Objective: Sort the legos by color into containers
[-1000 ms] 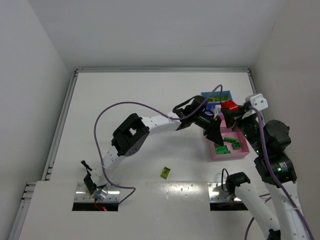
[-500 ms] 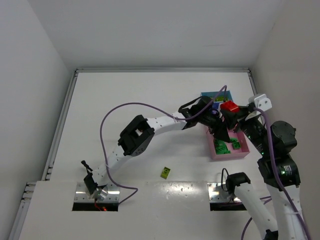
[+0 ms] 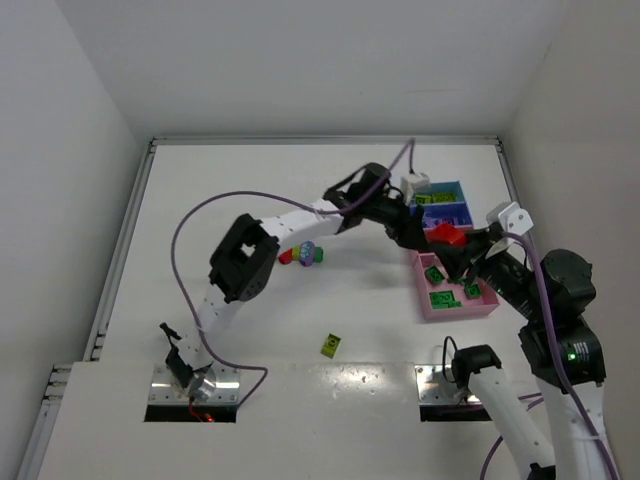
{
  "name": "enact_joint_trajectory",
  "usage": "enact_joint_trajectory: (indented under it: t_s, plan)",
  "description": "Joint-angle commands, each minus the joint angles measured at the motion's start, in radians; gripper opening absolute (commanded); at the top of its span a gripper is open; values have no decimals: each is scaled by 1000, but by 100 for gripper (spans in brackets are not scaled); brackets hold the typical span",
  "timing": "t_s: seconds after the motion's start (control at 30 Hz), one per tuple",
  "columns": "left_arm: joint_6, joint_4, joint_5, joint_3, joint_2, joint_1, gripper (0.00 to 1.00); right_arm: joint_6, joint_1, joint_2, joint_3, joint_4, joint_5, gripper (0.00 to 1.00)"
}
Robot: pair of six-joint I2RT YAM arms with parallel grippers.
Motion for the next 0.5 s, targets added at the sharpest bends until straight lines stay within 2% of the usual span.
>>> enact_joint_trajectory:
  t_s: [0.0, 0.13, 0.17, 0.27, 0.4, 0.47]
  plan:
    - [43, 11, 67, -110, -226, 191, 74, 0, 5, 38, 26, -20, -137, 0]
    - [101, -56, 235, -207, -377, 335, 71, -12, 5, 147, 26, -36, -356, 0]
    - [120, -67, 340, -248, -425, 354, 70, -35, 5, 211, 26, -63, -443, 0]
    - [160, -67, 506, -329, -540, 392, 67, -87, 5, 316, 59, -111, -606, 0]
    - [187, -67, 581, -467, -672, 383, 67, -237, 5, 529, 140, -273, -772, 0]
    - [200, -67, 581, -503, -717, 363, 70, -238, 5, 555, 141, -258, -804, 0]
